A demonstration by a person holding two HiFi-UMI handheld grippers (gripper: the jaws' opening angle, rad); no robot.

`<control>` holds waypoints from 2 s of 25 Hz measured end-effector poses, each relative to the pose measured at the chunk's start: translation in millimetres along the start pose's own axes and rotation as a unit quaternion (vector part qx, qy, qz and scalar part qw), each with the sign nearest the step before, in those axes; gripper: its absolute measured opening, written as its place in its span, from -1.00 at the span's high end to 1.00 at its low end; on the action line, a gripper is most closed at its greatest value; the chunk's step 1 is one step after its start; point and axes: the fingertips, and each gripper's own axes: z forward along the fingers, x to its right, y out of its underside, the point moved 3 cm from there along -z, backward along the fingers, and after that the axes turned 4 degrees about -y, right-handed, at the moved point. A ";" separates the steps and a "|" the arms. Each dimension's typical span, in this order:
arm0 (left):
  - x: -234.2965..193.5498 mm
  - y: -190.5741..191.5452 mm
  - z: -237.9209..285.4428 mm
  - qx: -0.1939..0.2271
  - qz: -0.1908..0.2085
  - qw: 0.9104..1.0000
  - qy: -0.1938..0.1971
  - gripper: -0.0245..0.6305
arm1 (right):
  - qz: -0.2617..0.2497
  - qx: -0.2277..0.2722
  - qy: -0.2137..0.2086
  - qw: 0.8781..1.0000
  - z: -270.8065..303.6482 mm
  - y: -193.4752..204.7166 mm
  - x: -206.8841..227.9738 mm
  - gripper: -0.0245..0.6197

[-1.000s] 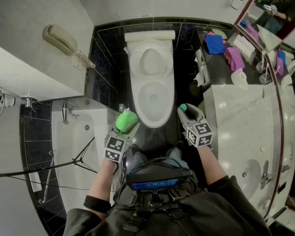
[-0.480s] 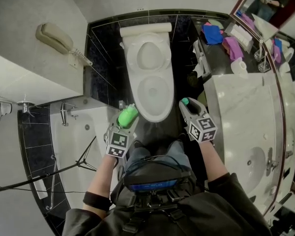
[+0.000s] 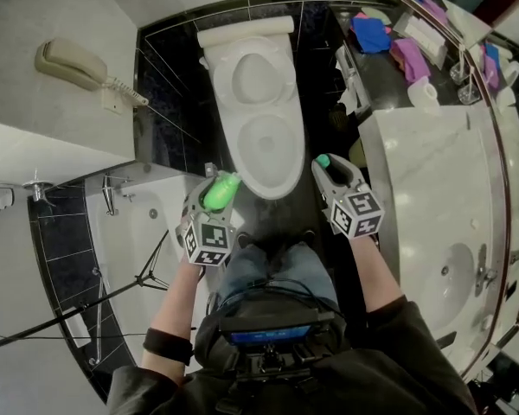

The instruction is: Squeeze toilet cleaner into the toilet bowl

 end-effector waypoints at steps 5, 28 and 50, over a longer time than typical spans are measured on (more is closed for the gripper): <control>15.1 12.2 28.2 -0.037 0.069 0.996 -0.052 0.33 | 0.011 0.002 -0.034 0.999 10.2 17.6 17.6 0.45; 46.7 157.7 255.1 -0.143 0.349 0.920 -0.108 0.33 | 0.010 -0.001 -0.012 1.000 159.0 173.2 124.7 0.45; 82.3 303.4 379.3 -0.169 0.526 0.832 -0.039 0.33 | 0.030 0.007 0.000 1.000 234.0 331.0 171.0 0.45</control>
